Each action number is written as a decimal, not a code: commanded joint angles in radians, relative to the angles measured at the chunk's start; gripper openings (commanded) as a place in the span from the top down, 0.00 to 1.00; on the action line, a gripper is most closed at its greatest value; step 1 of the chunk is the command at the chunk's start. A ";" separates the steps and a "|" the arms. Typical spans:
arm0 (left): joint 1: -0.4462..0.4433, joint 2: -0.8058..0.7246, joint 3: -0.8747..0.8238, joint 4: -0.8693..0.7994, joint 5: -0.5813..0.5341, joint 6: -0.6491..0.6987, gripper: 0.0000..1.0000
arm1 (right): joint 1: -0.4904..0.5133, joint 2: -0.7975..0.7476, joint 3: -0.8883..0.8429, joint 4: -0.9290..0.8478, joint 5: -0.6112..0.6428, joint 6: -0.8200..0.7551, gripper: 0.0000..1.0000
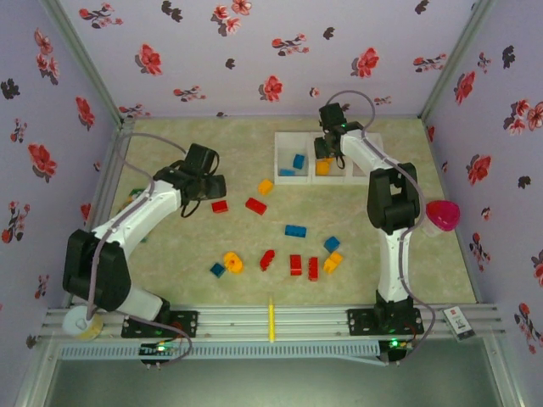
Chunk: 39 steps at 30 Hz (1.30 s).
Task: Sort the legos into containers by color
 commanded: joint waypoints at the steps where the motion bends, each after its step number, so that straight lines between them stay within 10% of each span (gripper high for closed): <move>1: -0.006 0.040 -0.019 -0.004 0.003 -0.028 0.27 | -0.002 -0.034 0.005 -0.021 0.000 0.010 0.45; 28: -0.005 0.352 0.075 0.043 0.047 -0.012 0.20 | 0.049 -0.611 -0.532 0.043 0.010 0.068 0.37; 39: 0.006 0.398 0.084 0.074 0.062 0.005 0.34 | 0.066 -0.649 -0.586 0.050 0.019 0.096 0.37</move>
